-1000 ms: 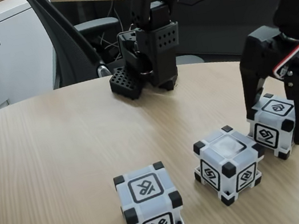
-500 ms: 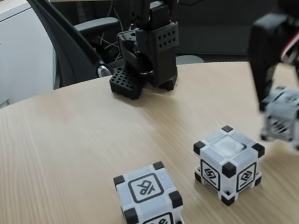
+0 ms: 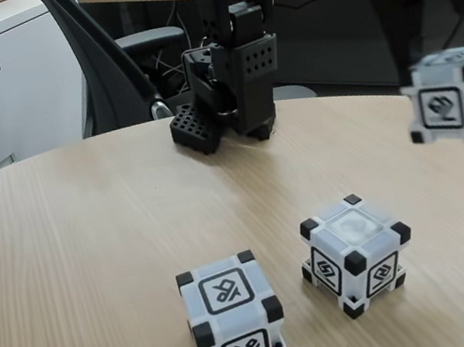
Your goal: Stack cubes from left to right.
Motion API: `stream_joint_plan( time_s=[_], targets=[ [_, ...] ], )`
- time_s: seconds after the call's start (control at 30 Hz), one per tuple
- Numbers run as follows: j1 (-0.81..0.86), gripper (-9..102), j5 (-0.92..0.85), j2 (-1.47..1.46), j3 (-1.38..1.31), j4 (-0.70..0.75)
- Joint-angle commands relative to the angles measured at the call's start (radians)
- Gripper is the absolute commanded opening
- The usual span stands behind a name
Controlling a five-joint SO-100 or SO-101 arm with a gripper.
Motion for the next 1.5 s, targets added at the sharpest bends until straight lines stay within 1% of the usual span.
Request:
stream_joint_plan(
  time_s=[0.0, 0.23, 0.4, 0.8, 0.9, 1.23, 1.47],
  targets=[
    [0.021, 0, -0.005, 0.087, -0.052, 0.046],
    [0.035, 0, -0.063, 0.127, -0.055, 0.072],
    [0.161, 0, -0.126, 0.189, -0.041, 0.072],
    [0.483, 0, -0.249, 0.19, -0.04, 0.058],
    [0.541, 0, -0.278, 0.183, -0.038, 0.057],
    [0.64, 0, -0.282, 0.173, -0.054, 0.054],
    [0.647, 0, -0.279, 0.143, -0.058, 0.04]
  ],
)
